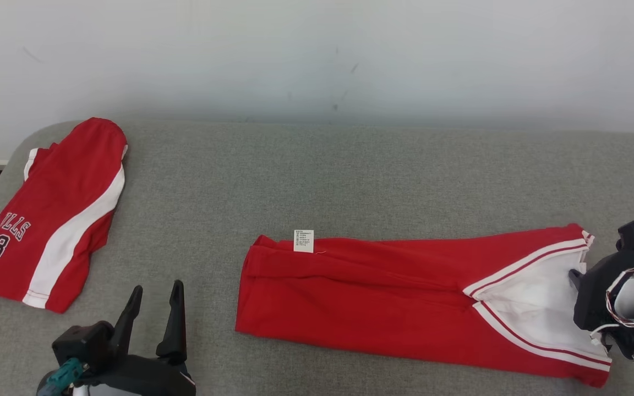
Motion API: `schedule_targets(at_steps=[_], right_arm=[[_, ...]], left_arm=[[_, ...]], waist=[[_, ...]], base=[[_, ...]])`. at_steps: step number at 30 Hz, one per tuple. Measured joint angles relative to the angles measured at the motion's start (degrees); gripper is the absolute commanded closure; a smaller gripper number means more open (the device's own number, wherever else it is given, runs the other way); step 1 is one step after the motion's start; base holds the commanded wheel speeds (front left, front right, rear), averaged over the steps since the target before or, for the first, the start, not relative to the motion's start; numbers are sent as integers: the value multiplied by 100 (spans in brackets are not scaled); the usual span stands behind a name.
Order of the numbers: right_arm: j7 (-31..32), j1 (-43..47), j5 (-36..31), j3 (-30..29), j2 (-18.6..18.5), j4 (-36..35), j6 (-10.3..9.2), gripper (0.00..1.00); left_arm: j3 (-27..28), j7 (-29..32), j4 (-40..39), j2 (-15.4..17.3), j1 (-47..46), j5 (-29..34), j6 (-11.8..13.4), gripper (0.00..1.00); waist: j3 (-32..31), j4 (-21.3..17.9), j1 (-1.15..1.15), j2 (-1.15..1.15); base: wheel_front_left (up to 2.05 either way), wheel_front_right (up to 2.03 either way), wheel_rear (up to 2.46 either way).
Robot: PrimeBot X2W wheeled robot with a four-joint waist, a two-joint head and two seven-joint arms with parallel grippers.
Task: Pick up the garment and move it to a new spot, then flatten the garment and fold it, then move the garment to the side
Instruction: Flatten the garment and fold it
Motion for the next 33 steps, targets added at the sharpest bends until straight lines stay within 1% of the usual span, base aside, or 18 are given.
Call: schedule_targets(at_steps=[5, 8, 12, 16, 22, 25, 28, 33], right_arm=[[-149, 7, 232, -101, 261, -258, 121, 100], [-199, 7, 258, -45, 438, -537, 191, 100], [-224, 10, 287, 91, 578, -958, 219, 100], [-153, 85, 405, 277, 726, -1422, 247, 100], [156, 266, 570, 620, 824, -2171, 247, 100], [312, 251, 723, 737, 950, -2503, 247, 100], [559, 171, 759, 864, 1071, -2568, 247, 100], [1042, -253, 802, 968, 1244, -2409, 247, 100]], left_arm=[[-16, 9, 70, -1, 23, -9, 0, 0], [-16, 25, 104, 1, 45, -10, 0, 0], [-40, 35, 142, -12, 44, -18, -2, 0], [-121, 75, 202, -97, 43, -26, -9, 0], [-174, 77, 303, -141, 44, -51, -9, 0], [-190, 77, 320, -160, 45, -51, -9, 0], [-216, 77, 342, -186, 45, -54, -10, 0], [-316, 124, 480, -270, 21, -58, -54, 0]], waist=[[-90, -94, 0, 0], [-148, -146, -1, 0], [-224, -208, -1, 0], [-295, -228, -1, 0], [-363, -159, -1, 0], [-381, -105, -1, -1], [-383, -38, -1, 0], [-373, 97, -1, 0]], base=[[0, 0, 0], [0, 0, 0], [0, 0, 0], [0, 0, 0], [0, 0, 0], [0, 0, 0], [0, 0, 0], [0, 0, 0]])
